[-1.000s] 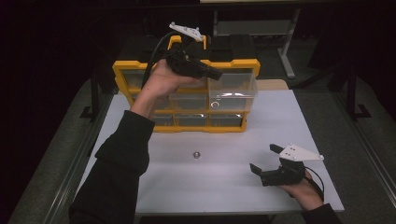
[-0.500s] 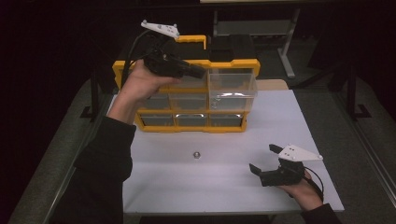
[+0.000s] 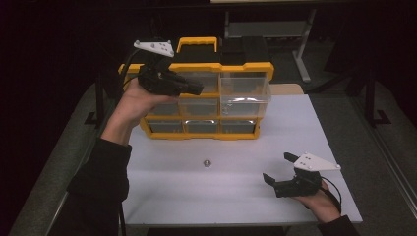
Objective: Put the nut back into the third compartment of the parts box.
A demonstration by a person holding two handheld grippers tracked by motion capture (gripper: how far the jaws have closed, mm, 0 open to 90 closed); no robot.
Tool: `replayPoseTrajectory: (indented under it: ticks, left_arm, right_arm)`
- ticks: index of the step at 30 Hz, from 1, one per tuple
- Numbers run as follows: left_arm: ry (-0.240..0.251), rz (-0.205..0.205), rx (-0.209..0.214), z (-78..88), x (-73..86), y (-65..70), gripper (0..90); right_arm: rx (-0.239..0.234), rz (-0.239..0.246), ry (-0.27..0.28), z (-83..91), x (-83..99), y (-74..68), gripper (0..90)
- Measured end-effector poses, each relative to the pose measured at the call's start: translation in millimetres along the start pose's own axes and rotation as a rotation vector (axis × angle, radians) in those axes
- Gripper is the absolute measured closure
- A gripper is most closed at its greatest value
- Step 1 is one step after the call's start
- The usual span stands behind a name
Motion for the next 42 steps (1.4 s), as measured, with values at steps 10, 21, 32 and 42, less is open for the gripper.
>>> replayPoseTrajectory:
  ticks: [10, 21, 32, 42]
  left_arm:
    - [-0.018, 0.023, -0.027, -15.8, 33.6, 0.3, 48.0]
    - [-0.012, 0.041, -0.027, -35.1, 64.9, 1.1, 33.1]
    - [-0.023, 0.055, -0.022, -54.8, 91.1, 1.4, 29.9]
    - [-0.038, 0.049, -0.022, -80.5, 114.6, 1.7, 28.5]
  right_arm:
    - [-0.005, 0.003, 0.006, -0.2, -0.3, -2.0, 0.0]
    - [-0.004, 0.007, 0.002, 0.2, -0.7, -2.6, 0.0]
    - [-0.003, 0.012, 0.001, -0.4, 0.1, -1.0, 0.0]
    - [-0.006, 0.008, -0.003, -1.4, 0.9, 0.2, 0.0]
Point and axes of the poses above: each handheld gripper's, and its own axes: z roughly backward along the jaws, x roughly out of its underside, y roughly to its right, the point moved 2 cm from there along -z, roughly forward along the jaws, and after that the axes turned 7 degrees about -y, right-handed, at the moved point
